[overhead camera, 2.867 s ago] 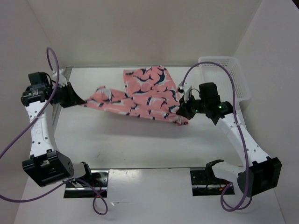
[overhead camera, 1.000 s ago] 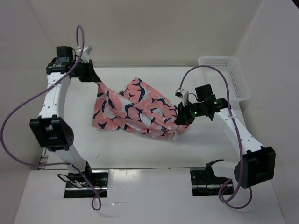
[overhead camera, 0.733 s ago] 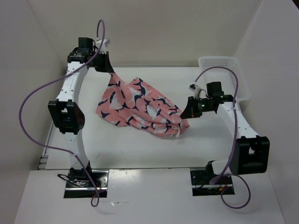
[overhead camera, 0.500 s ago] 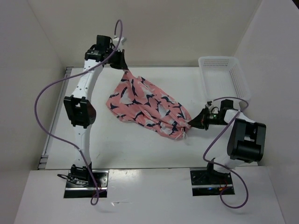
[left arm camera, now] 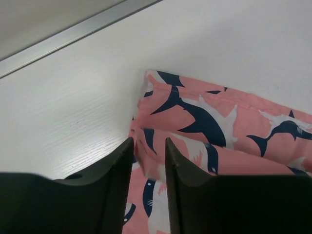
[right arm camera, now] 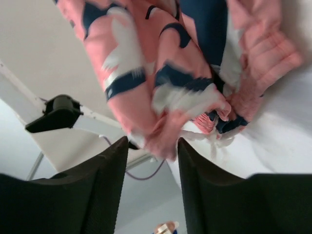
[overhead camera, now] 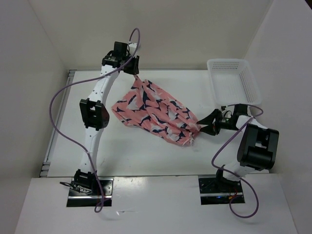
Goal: Fold and stack the shorts
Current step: Fold the shorts
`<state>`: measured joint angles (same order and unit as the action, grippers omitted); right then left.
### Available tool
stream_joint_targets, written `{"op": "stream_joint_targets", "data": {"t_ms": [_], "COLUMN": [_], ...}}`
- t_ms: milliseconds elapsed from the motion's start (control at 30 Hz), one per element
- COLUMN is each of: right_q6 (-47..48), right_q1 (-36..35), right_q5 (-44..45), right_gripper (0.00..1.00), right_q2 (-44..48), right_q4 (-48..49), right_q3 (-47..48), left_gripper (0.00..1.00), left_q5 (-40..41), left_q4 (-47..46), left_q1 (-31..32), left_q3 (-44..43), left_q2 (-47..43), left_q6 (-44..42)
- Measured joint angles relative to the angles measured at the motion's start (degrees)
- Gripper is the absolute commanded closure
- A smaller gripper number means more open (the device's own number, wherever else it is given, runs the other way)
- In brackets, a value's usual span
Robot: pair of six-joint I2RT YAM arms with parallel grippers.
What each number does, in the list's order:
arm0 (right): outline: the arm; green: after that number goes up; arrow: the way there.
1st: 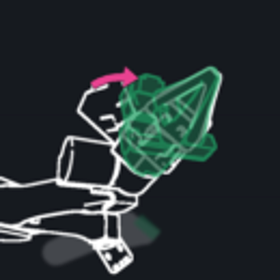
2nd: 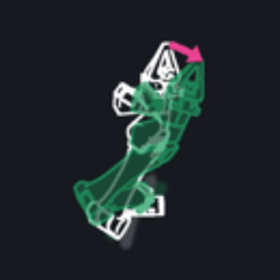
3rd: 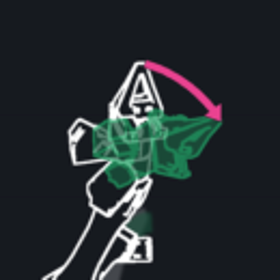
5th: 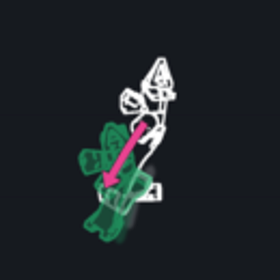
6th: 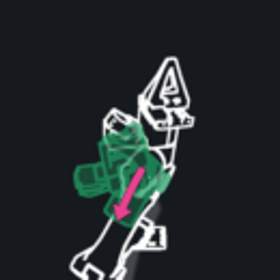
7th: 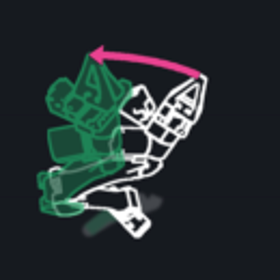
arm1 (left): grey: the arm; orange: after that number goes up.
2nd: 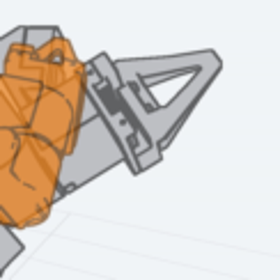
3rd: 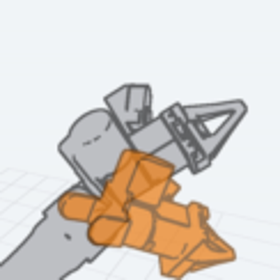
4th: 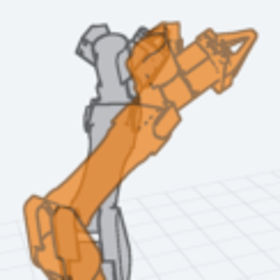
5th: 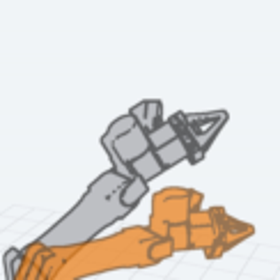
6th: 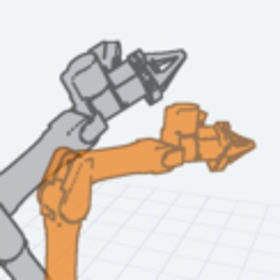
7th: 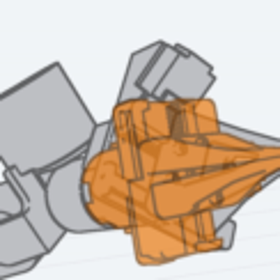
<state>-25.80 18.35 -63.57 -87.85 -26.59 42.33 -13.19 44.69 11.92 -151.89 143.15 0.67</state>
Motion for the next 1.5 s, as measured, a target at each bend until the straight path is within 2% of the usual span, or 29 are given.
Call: {"op": "stream_joint_targets", "data": {"t_ms": [33, 67, 167, 200, 433, 533, 700, 733, 933, 1000, 1033, 1067, 1167, 1200, 1233, 1333, 1367, 1433, 1467, 1500], "right_q6": [-0.3, -0.4, 0.1, 0.6, 6.9, 7.8, 7.4, 7.2, 6.5, 6.3, 6.2, 6.1, 6.1, 6.3, 6.5, 7.5, 7.9, 9.2, 9.7, 10.5], "right_q1": [0.3, 0.5, 1.7, 2.3, 5.3, 2.7, -5.4, -6.2, -7.6, -11.3, -14.2, -17.6, -24.5, -25.2, -25.2, -24.7, -24.5, -24.5, -24.7, -25.0], "right_q5": [0.9, 2.1, 5.5, 6.5, 19.4, 24.5, 30.6, 31.6, 35.1, 36.0, 36.3, 37.1, 40.4, 42.3, 44.3, 50.9, 52.3, 54.6, 55.8, 56.7], "right_gripper": [0.42, 0.41, 0.39, 0.39, 0.39, 0.39, 0.26, 0.26, 0.26, 0.26, 0.25, 0.25, 0.34, 0.37, 0.40, 0.48, 0.58, 0.70, 0.79, 0.82], "right_q2": [-0.1, -0.3, -0.8, -0.8, 1.6, 4.5, 5.8, 5.6, 1.9, 1.5, 1.5, 1.6, 1.2, 0.6, -0.2, -4.1, -5.4, -7.8, -9.2, -10.3], "right_q4": [0.0, -0.1, -1.3, -1.9, -7.8, -10.2, -11.7, -11.9, -12.4, -12.1, -11.6, -11.0, -9.1, -9.0, -8.8, -8.2, -7.8, -7.3, -7.0, -6.9], "right_q3": [0.3, 0.9, 3.9, 5.0, 10.3, 10.4, 11.7, 11.7, 11.7, 11.7, 11.7, 11.7, 11.8, 12.0, 12.4, 13.9, 14.3, 15.2, 16.0, 16.8], "left_gripper": [0.41, 0.34, 0.17, 0.15, 0.09, 0.00, 0.00, 0.00, 0.00, 0.07, 0.14, 0.34, 0.59, 0.75, 0.79, 0.84, 0.86, 0.86, 0.87, 0.88], "left_q5": [0.3, 0.9, 1.8, 2.1, 3.4, 3.5, 6.4, 7.1, 8.7, 8.8, 8.8, 8.8, 9.2, 9.2, 9.3, 8.8, 8.4, 7.6, 7.0, 6.6], "left_q4": [-0.1, -0.2, -0.3, -0.3, -0.3, -0.2, -1.0, -1.4, -1.9, -2.9, -3.5, -3.8, -4.9, -5.2, -5.6, -6.5, -6.5, -6.7, -6.6, -6.5], "left_q1": [0.1, 0.1, 0.1, 0.1, -1.2, -3.3, -7.2, -7.7, -7.3, -7.0, -6.8, -6.6, -6.4, -6.4, -6.4, -6.8, -6.9, -7.4, -7.9, -8.4], "left_q3": [-0.3, -0.4, -0.8, -0.8, 0.2, 9.3, 29.2, 32.2, 40.2, 41.4, 42.5, 43.5, 46.8, 47.8, 48.7, 52.9, 54.4, 57.8, 59.6, 61.1], "left_q2": [0.4, 0.8, 1.5, 1.6, 0.8, -3.7, -11.9, -12.6, -12.8, -12.8, -12.8, -12.8, -13.6, -14.0, -14.5, -17.0, -17.9, -20.0, -21.2, -22.1], "left_q6": [-0.3, -0.6, -0.6, -0.8, -0.5, -0.5, -0.5, -0.5, -0.5, -0.5, -0.4, -0.3, -0.4, -0.4, -0.2, -0.5, -0.4, -0.4, -0.4, -0.4]}}
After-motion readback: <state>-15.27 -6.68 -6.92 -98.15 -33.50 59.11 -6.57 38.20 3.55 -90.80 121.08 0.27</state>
